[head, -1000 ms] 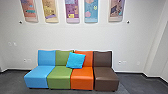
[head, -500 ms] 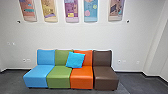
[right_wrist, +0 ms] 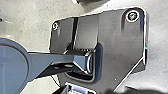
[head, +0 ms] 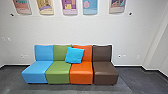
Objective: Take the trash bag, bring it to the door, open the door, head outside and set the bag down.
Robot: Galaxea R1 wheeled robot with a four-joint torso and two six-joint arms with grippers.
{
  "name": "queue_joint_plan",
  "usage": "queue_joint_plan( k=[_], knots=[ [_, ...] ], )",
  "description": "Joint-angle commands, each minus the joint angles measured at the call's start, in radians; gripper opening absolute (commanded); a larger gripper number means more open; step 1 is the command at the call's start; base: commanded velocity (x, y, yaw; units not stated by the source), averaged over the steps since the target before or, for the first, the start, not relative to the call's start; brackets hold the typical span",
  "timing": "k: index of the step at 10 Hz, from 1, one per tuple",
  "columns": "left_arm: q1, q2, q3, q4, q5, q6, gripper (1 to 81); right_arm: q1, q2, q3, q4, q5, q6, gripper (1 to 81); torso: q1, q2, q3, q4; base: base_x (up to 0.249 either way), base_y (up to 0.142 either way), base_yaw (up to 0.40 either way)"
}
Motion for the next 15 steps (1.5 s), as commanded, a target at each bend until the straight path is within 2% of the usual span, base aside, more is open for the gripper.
queue_joint_plan(
  k=[1, 2, 4, 6, 8, 10, 14, 15],
  knots=[
    [-0.095, -0.056, 0.034, -0.065, 0.082, -0.005, 81.1, 0.06, -0.132, 0.164, 0.012, -0.041, 0.012, 81.1, 0.062, -0.096, 0.001, 0.0, 0.0, 0.0, 0.0],
    [-0.11, -0.087, 0.093, -0.079, 0.105, -0.003, 81.1, 0.06, -0.161, 0.202, 0.015, -0.041, 0.014, 81.1, 0.081, -0.127, -0.008, 0.0, 0.0, 0.0, 0.0],
    [-0.132, -0.144, 0.181, -0.082, 0.105, -0.005, 81.1, 0.063, -0.193, 0.224, 0.014, -0.04, 0.026, 81.1, 0.125, -0.198, -0.011, 0.0, 0.0, 0.0, 0.0],
    [-0.162, -0.158, 0.189, -0.111, 0.112, -0.005, 81.1, 0.066, -0.223, 0.247, 0.015, -0.037, 0.029, 81.1, 0.17, -0.268, -0.011, 0.0, 0.0, 0.0, 0.0],
    [-0.188, -0.161, 0.189, -0.112, 0.129, -0.005, 81.1, 0.064, -0.255, 0.294, 0.014, -0.035, 0.029, 81.1, 0.214, -0.34, -0.106, 0.0, 0.0, 0.0, 0.0],
    [-0.21, -0.161, 0.189, -0.132, 0.142, -0.005, 81.1, 0.064, -0.279, 0.325, 0.014, -0.033, 0.029, 81.1, 0.244, -0.392, -0.139, 0.0, 0.0, 0.0, 0.0],
    [-0.254, -0.164, 0.187, -0.16, 0.158, -0.005, 81.1, 0.064, -0.321, 0.363, 0.014, -0.018, 0.029, 81.1, 0.334, -0.533, -0.271, 0.0, 0.0, 0.0, 0.0],
    [-0.265, -0.165, 0.186, -0.175, 0.16, -0.005, 81.1, 0.066, -0.325, 0.371, 0.014, -0.018, 0.029, 81.1, 0.356, -0.567, -0.258, 0.0, 0.0, 0.0, 0.0]
  ],
)
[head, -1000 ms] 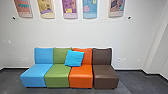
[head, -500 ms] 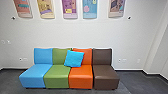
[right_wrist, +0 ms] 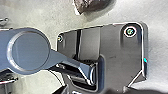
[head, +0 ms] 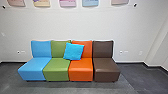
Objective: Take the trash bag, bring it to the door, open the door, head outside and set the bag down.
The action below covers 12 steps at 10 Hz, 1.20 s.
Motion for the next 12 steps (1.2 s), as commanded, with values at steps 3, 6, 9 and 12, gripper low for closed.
queue_joint_plan(
  k=[3, 6, 9, 12],
  knots=[
    [-0.131, -0.042, 0.005, -0.073, 0.09, -0.005, 81.1, 0.038, -0.061, 0.048, 0.011, -0.042, 0.0, 81.1, 0.098, -0.149, -0.027, 0.0, 0.0, 0.0, 0.0],
    [-0.18, -0.039, -0.004, -0.096, 0.127, -0.005, 81.1, 0.038, -0.07, 0.057, 0.011, -0.042, 0.002, 81.1, 0.161, -0.251, -0.038, 0.0, 0.0, 0.0, 0.0],
    [-0.212, -0.027, -0.018, -0.105, 0.138, -0.005, 81.1, 0.04, -0.095, 0.079, 0.01, -0.04, 0.02, 81.1, 0.228, -0.359, -0.038, 0.0, 0.0, 0.0, 0.0],
    [-0.248, -0.021, -0.035, -0.126, 0.164, -0.005, 81.1, 0.052, -0.138, 0.132, 0.01, -0.04, 0.02, 81.1, 0.296, -0.466, -0.085, 0.0, 0.0, 0.0, 0.0]
  ],
)
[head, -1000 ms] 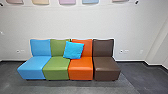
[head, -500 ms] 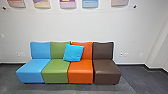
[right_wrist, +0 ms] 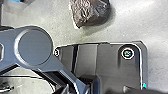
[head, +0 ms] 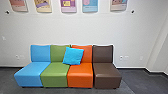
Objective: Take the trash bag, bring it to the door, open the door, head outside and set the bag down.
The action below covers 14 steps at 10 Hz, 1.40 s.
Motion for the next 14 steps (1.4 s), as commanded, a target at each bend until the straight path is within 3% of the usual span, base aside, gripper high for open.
queue_joint_plan(
  k=[1, 4, 6, 8, 9, 11, 14],
  knots=[
    [-0.122, -0.033, -0.005, -0.03, 0.066, -0.004, 81.1, 0.052, -0.084, 0.071, 0.01, -0.046, 0.004, 81.1, 0.062, -0.097, -0.076, 0.0, 0.0, 0.0, 0.0],
    [-0.146, -0.029, -0.013, -0.039, 0.103, -0.003, 81.1, 0.092, -0.16, 0.126, 0.011, -0.046, 0.007, 81.1, 0.118, -0.187, -0.158, 0.0, 0.0, 0.0, 0.0],
    [-0.15, -0.021, -0.013, -0.047, 0.106, -0.003, 81.1, 0.142, -0.209, 0.158, 0.011, -0.049, 0.04, 81.1, 0.163, -0.258, -0.224, 0.0, 0.0, 0.0, 0.0],
    [-0.152, -0.013, -0.013, -0.048, 0.106, -0.004, 81.1, 0.217, -0.247, 0.191, 0.01, -0.069, 0.077, 81.1, 0.208, -0.328, -0.195, 0.0, 0.0, 0.0, 0.0],
    [-0.156, -0.009, -0.013, -0.05, 0.106, -0.004, 81.1, 0.266, -0.268, 0.215, 0.01, -0.096, 0.094, 81.1, 0.225, -0.353, -0.212, 0.0, 0.0, 0.0, 0.0],
    [-0.173, -0.001, -0.013, -0.063, 0.106, -0.004, 81.1, 0.381, -0.285, 0.269, 0.013, -0.216, 0.1, 81.1, 0.261, -0.41, -0.226, 0.0, 0.0, 0.0, 0.0],
    [-0.193, 0.011, -0.013, -0.074, 0.107, -0.006, 81.1, 0.501, -0.296, 0.302, 0.013, -0.323, 0.157, 81.1, 0.328, -0.517, -0.228, 0.0, 0.0, 0.0, 0.0]
  ],
)
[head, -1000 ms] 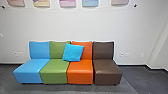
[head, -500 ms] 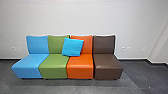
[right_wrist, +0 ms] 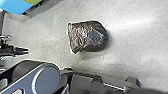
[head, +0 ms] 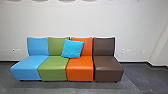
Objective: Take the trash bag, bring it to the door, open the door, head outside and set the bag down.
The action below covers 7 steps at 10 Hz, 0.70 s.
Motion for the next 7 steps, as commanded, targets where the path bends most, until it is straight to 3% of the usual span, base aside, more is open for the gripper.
queue_joint_plan(
  k=[1, 4, 6, 7],
  knots=[
    [-0.11, -0.017, 0.006, -0.025, 0.065, -0.007, 81.1, 0.202, -0.088, 0.081, 0.013, -0.213, 0.071, 81.1, 0.063, -0.098, 0.0, 0.0, 0.0, 0.0, 0.0],
    [-0.147, -0.002, -0.008, -0.048, 0.094, -0.01, 81.1, 0.282, -0.131, 0.139, 0.013, -0.285, 0.098, 81.1, 0.13, -0.205, 0.0, 0.0, 0.0, 0.0, 0.0],
    [-0.162, 0.011, -0.029, -0.057, 0.111, -0.01, 81.1, 0.277, -0.141, 0.156, 0.013, -0.286, 0.098, 81.1, 0.173, -0.275, -0.095, 0.0, 0.0, 0.0, 0.0],
    [-0.171, 0.018, -0.039, -0.056, 0.111, -0.01, 81.1, 0.276, -0.139, 0.159, 0.013, -0.286, 0.098, 81.1, 0.188, -0.304, -0.106, 0.0, 0.0, 0.0, 0.0]
  ],
)
